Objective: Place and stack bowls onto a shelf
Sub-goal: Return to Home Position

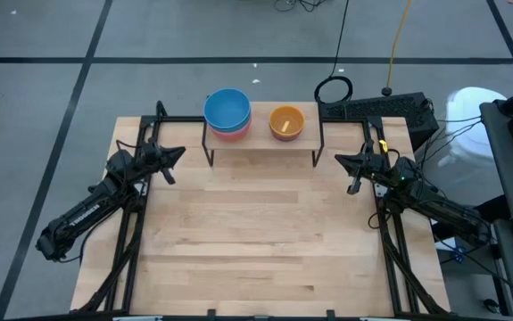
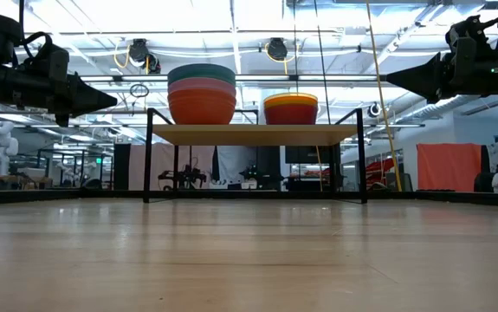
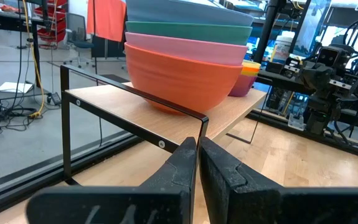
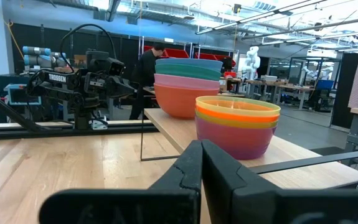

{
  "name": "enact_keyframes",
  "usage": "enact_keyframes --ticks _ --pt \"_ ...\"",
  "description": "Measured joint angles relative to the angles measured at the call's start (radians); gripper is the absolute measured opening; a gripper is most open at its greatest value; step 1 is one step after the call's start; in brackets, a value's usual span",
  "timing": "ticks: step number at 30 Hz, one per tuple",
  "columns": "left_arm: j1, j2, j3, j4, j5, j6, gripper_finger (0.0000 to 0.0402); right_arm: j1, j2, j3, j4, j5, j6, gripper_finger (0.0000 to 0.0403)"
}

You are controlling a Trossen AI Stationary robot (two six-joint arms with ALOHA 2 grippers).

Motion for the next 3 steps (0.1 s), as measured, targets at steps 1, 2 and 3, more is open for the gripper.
enact_keyframes --ticks 1,2,3 --pt "0.0 0.0 0.0 0.0 0.0 0.0 0.0024 0.0 0.0 0.0 0.0 0.0 0.0 0.0" --pt "0.0 0.0 0.0 0.0 0.0 0.0 0.0024 0.0 0.0 0.0 0.0 0.0 0.0 0.0" --pt "0.0 0.0 0.0 0.0 0.0 0.0 0.0024 0.0 0.0 0.0 0.0 0.0 0.0 0.0"
